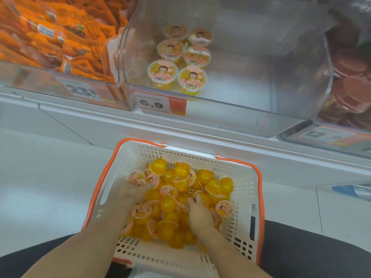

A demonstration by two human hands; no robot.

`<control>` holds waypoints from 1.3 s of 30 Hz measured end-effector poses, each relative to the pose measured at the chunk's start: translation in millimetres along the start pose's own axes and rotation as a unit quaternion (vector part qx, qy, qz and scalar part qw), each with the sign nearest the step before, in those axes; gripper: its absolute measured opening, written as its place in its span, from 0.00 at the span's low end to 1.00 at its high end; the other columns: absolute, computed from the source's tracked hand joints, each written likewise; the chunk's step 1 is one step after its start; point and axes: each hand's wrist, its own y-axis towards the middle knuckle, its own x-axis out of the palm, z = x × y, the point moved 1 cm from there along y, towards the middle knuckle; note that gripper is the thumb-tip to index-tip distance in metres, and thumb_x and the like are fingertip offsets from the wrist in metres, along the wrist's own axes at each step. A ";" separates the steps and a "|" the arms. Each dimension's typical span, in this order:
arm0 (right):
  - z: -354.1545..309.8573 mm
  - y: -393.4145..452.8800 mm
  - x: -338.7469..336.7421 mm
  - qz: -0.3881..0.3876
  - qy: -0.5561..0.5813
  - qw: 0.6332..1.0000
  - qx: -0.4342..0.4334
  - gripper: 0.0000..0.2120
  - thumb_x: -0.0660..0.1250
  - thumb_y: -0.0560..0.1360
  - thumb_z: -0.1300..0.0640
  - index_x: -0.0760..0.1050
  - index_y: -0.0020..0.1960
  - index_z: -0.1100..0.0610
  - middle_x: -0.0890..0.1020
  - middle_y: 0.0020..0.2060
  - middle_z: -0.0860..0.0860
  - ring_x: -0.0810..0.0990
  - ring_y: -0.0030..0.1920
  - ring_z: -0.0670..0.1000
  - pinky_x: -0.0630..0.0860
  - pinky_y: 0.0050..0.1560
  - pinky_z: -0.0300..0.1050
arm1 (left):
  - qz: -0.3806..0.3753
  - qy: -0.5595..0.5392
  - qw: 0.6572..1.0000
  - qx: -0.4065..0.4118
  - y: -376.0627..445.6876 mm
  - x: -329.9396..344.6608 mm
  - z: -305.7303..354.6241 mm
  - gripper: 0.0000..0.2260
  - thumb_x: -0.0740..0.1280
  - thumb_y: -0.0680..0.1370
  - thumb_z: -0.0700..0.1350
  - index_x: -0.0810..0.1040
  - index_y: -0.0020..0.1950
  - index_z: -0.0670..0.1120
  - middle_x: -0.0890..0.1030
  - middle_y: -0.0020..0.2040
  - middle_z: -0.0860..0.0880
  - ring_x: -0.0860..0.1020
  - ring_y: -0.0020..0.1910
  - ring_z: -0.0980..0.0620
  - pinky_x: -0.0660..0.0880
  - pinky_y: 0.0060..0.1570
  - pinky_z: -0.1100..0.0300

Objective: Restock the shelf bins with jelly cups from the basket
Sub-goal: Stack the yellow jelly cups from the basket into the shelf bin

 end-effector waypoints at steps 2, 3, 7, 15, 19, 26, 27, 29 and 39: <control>1.0 -3.2 -0.7 0.008 0.042 0.999 -0.001 0.12 0.58 0.75 0.69 0.70 0.52 0.54 0.65 0.65 0.52 0.76 0.51 0.55 0.69 0.43 0.45 | -0.091 -0.085 0.992 -0.020 -7.7 -2.1 0.5 0.29 0.78 0.69 0.55 0.78 0.64 0.40 0.78 0.64 0.41 0.76 0.62 0.40 0.78 0.54 0.50; 1.2 -4.9 -3.0 0.016 0.075 0.997 0.005 0.11 0.58 0.75 0.69 0.71 0.50 0.54 0.66 0.64 0.52 0.75 0.52 0.54 0.68 0.46 0.42 | -0.146 -0.134 0.980 -0.031 -13.0 -5.4 3.3 0.31 0.79 0.69 0.53 0.77 0.67 0.42 0.76 0.67 0.42 0.75 0.64 0.41 0.80 0.52 0.48; -2.0 -14.1 -38.1 -0.006 0.241 0.969 0.059 0.10 0.62 0.76 0.67 0.71 0.42 0.54 0.68 0.58 0.47 0.72 0.57 0.47 0.67 0.47 0.35 | -0.367 -0.240 0.898 -0.027 -47.6 -21.4 25.1 0.23 0.75 0.72 0.46 0.77 0.66 0.45 0.80 0.62 0.40 0.80 0.55 0.41 0.80 0.46 0.49; -30.9 -43.4 -141.5 -0.134 0.571 0.807 0.071 0.06 0.65 0.79 0.67 0.73 0.55 0.63 0.79 0.60 0.61 0.85 0.46 0.53 0.83 0.46 0.46 | -0.404 0.035 0.912 0.067 -100.2 -85.8 78.8 0.20 0.77 0.65 0.56 0.81 0.45 0.42 0.79 0.48 0.44 0.76 0.45 0.42 0.74 0.42 0.53; -57.4 -88.5 -219.3 -0.158 0.671 0.723 -0.039 0.05 0.60 0.81 0.69 0.72 0.55 0.68 0.84 0.51 0.62 0.85 0.49 0.59 0.82 0.52 0.48 | -0.414 0.206 0.873 0.153 -145.2 -125.8 106.8 0.29 0.74 0.65 0.67 0.84 0.52 0.45 0.81 0.44 0.50 0.76 0.41 0.46 0.67 0.39 0.53; -92.4 -145.1 -266.7 -0.100 0.678 0.707 -0.171 0.11 0.63 0.79 0.68 0.69 0.61 0.66 0.80 0.55 0.70 0.82 0.50 0.63 0.81 0.53 0.50 | -0.347 -0.060 0.848 0.395 -216.1 -140.2 113.6 0.31 0.68 0.72 0.69 0.72 0.71 0.57 0.77 0.68 0.59 0.74 0.69 0.57 0.68 0.70 0.52; -93.8 -147.7 -267.5 -0.097 0.672 0.713 -0.174 0.15 0.64 0.77 0.70 0.68 0.63 0.67 0.81 0.53 0.70 0.82 0.49 0.63 0.81 0.51 0.50 | -0.336 -0.101 0.848 0.398 -218.2 -140.6 111.3 0.32 0.69 0.70 0.69 0.74 0.70 0.56 0.79 0.66 0.56 0.76 0.67 0.55 0.70 0.68 0.51; -92.1 -150.4 -267.8 -0.100 0.652 0.729 -0.182 0.22 0.67 0.74 0.70 0.67 0.67 0.66 0.82 0.50 0.68 0.82 0.46 0.63 0.81 0.50 0.51 | -0.313 -0.151 0.852 0.392 -215.6 -140.9 107.2 0.30 0.72 0.69 0.66 0.77 0.67 0.54 0.82 0.63 0.52 0.79 0.63 0.51 0.72 0.67 0.45; -74.2 -148.3 -289.1 -0.140 0.346 0.904 -0.206 0.14 0.72 0.76 0.54 0.80 0.59 0.59 0.85 0.41 0.57 0.81 0.37 0.54 0.76 0.36 0.45 | -0.333 0.056 0.873 0.351 -185.8 -142.1 102.9 0.28 0.67 0.70 0.73 0.81 0.62 0.58 0.82 0.62 0.56 0.79 0.63 0.54 0.70 0.69 0.48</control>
